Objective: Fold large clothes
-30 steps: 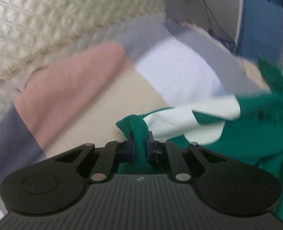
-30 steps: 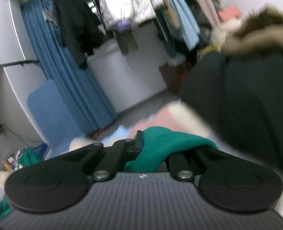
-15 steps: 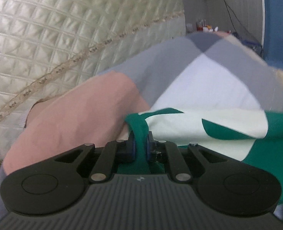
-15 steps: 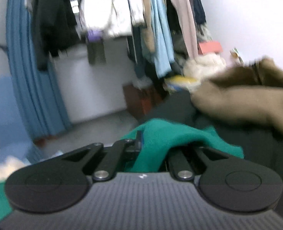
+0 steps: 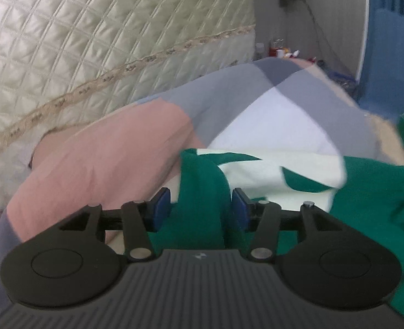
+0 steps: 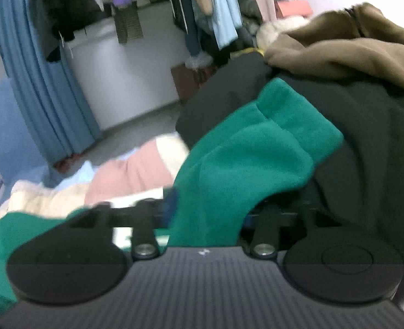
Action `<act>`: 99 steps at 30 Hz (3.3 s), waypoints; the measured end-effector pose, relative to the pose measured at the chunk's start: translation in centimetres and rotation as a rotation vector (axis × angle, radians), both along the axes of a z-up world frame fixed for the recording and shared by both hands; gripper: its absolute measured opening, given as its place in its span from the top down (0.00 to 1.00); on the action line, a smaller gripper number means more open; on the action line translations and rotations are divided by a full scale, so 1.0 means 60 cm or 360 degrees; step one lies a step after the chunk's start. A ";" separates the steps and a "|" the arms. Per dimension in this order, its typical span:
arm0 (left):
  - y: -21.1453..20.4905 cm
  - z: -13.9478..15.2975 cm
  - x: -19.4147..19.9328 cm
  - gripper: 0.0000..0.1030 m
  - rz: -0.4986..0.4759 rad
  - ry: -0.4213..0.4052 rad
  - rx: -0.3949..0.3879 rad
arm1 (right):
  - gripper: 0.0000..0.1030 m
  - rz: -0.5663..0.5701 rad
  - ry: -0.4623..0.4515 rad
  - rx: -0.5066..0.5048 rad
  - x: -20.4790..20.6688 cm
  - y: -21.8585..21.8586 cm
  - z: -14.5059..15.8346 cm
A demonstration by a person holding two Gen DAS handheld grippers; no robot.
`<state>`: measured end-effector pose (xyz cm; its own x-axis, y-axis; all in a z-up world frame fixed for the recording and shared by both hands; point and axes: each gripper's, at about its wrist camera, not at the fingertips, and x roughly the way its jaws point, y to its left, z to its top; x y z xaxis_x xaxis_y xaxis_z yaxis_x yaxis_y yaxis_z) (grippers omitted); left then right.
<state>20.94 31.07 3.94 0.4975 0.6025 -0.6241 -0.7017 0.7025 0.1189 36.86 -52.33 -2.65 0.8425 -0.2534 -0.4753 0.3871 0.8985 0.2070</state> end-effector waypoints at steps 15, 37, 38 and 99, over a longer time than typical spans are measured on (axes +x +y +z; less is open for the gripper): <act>-0.222 0.058 -0.162 0.45 -0.0411 -0.0172 -0.0429 | 0.47 0.0417 0.0102 0.0051 -0.253 0.156 0.057; -0.397 -0.162 -0.247 0.35 -0.0559 -0.0021 -0.1003 | 0.29 0.0889 0.0730 0.0205 -0.347 0.290 -0.111; -0.393 -0.163 -0.247 0.35 -0.0555 -0.0025 -0.1009 | 0.29 0.0880 0.0750 0.0200 -0.342 0.290 -0.120; -0.368 -0.054 -0.315 0.91 -0.0861 -0.0129 -0.1083 | 0.88 0.1308 0.0431 -0.0268 -0.434 0.370 0.038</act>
